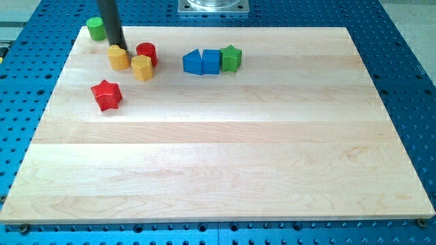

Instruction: Place the green circle vertically above the red circle

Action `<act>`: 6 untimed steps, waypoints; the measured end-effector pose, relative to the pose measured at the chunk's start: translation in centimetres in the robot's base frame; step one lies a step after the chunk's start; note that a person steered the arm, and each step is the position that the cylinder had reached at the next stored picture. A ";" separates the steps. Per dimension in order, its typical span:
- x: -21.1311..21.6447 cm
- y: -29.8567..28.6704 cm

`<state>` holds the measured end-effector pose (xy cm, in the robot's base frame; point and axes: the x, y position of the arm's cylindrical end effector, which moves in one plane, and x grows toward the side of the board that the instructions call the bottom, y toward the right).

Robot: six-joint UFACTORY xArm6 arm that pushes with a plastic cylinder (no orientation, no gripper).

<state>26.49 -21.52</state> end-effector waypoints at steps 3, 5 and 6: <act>-7.4 -7.5; 1.0 5.2; -2.7 4.9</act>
